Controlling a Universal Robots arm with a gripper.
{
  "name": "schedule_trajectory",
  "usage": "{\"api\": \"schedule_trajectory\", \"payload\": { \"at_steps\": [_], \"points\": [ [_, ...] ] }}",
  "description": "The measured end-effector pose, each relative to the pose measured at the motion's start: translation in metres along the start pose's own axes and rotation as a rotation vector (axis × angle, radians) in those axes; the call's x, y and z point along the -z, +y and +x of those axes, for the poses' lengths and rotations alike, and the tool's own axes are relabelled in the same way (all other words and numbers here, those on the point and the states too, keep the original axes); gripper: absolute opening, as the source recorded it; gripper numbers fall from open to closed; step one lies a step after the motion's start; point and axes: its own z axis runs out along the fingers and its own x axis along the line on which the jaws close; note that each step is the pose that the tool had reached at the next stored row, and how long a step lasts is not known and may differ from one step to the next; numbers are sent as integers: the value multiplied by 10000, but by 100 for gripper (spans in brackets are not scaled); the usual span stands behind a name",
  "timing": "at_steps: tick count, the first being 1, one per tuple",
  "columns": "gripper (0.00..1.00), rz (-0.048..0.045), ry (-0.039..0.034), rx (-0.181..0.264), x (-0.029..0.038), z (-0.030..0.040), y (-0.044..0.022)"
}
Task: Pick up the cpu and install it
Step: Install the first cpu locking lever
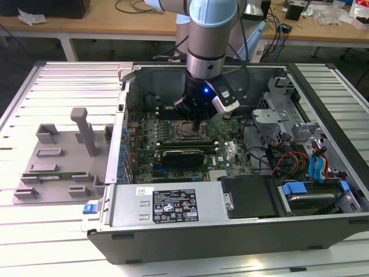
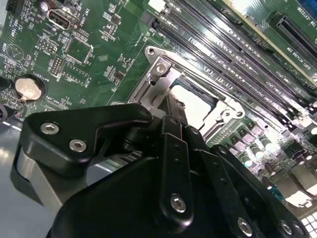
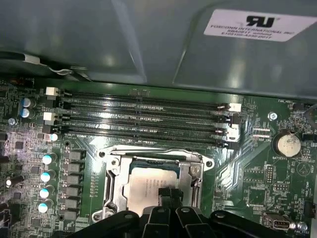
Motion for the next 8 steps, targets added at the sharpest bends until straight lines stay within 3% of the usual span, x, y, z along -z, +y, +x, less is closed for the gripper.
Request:
{"api": "schedule_trajectory", "payload": {
  "at_steps": [3, 8],
  "points": [
    [11, -1, -1, 0, 31, 0, 1],
    [11, 42, 2, 0, 194, 0, 2]
  ]
}}
